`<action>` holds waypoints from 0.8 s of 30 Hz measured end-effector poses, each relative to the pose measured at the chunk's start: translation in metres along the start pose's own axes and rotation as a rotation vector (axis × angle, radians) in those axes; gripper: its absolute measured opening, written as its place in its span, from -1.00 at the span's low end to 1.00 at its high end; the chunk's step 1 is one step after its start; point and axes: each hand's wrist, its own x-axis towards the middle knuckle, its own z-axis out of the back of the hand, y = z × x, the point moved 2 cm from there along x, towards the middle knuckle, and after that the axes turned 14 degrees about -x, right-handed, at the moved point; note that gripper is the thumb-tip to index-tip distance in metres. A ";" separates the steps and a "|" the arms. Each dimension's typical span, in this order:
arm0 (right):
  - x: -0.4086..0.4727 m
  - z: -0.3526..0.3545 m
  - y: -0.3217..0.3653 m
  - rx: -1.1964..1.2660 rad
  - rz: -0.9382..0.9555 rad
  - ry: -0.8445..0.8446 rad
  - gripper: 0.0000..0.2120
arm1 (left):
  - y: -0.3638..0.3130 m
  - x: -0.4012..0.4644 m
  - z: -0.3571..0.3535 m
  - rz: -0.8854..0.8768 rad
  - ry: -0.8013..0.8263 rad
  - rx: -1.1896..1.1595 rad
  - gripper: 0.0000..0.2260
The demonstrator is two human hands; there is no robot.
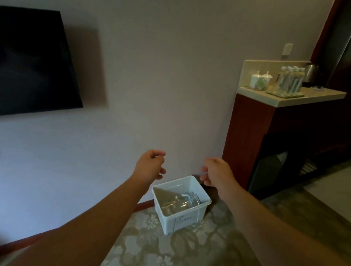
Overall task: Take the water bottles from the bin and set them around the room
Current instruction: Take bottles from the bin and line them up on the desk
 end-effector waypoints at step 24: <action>0.605 -0.138 -0.105 -0.190 -0.223 0.356 -0.89 | 0.259 0.536 -0.098 0.405 -0.231 -0.100 -0.86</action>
